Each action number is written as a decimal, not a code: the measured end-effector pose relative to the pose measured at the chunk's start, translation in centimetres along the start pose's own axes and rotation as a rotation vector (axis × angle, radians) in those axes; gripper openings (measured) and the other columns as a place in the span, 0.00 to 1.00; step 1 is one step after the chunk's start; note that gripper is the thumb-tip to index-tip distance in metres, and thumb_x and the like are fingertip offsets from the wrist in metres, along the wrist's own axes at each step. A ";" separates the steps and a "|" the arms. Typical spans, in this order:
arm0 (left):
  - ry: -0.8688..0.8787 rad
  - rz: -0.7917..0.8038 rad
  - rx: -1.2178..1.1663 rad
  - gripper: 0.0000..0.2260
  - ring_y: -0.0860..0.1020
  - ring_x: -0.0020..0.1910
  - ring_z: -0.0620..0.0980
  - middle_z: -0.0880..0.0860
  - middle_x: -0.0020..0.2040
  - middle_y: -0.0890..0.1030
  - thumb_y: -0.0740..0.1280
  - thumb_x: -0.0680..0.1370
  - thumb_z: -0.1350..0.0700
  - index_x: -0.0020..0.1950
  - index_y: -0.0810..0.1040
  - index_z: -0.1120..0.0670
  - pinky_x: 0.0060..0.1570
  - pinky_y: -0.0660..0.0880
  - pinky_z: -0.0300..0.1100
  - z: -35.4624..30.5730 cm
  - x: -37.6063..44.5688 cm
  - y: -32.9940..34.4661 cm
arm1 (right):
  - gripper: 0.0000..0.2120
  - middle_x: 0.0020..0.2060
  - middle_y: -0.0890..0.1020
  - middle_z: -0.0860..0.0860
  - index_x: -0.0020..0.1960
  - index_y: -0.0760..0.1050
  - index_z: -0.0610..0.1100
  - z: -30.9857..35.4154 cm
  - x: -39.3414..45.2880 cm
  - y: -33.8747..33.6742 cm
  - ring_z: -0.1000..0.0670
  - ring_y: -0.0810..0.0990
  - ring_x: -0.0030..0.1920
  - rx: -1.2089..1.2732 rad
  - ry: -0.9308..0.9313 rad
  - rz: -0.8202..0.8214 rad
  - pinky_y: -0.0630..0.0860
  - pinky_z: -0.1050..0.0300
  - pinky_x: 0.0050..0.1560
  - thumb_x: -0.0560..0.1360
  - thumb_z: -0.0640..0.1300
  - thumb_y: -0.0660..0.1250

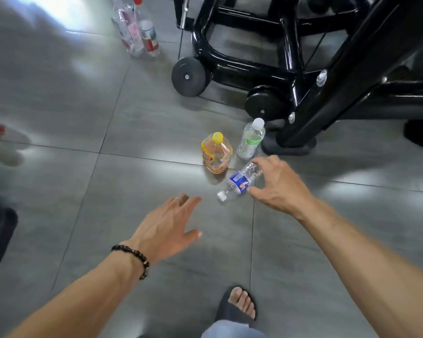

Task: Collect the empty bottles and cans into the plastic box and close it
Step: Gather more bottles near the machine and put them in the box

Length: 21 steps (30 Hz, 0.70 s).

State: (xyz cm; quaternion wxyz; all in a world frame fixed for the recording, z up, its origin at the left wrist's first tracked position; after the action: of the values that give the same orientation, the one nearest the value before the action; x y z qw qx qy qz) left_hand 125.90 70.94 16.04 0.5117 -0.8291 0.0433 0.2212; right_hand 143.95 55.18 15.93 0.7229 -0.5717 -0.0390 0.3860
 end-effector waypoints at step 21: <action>0.190 -0.302 -0.282 0.58 0.62 0.70 0.46 0.45 0.72 0.61 0.82 0.53 0.41 0.75 0.49 0.41 0.63 0.64 0.42 9.3 24.1 4.5 | 0.27 0.56 0.73 0.50 0.65 0.68 0.55 -9.7 15.5 15.6 0.46 0.71 0.62 -0.531 -0.138 0.164 0.61 0.47 0.65 0.67 0.51 0.70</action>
State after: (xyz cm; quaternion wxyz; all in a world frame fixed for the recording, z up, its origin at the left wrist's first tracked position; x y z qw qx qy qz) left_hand 143.19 80.62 -1.10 0.4117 -0.9066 -0.0647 0.0669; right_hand 151.59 57.49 -6.71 0.5096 -0.7147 -0.1414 0.4576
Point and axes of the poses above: each hand's wrist, its own x-axis towards the middle knuckle, its own y-axis out of the palm, z = x × y, the point moved 3 cm from there along x, towards the middle knuckle
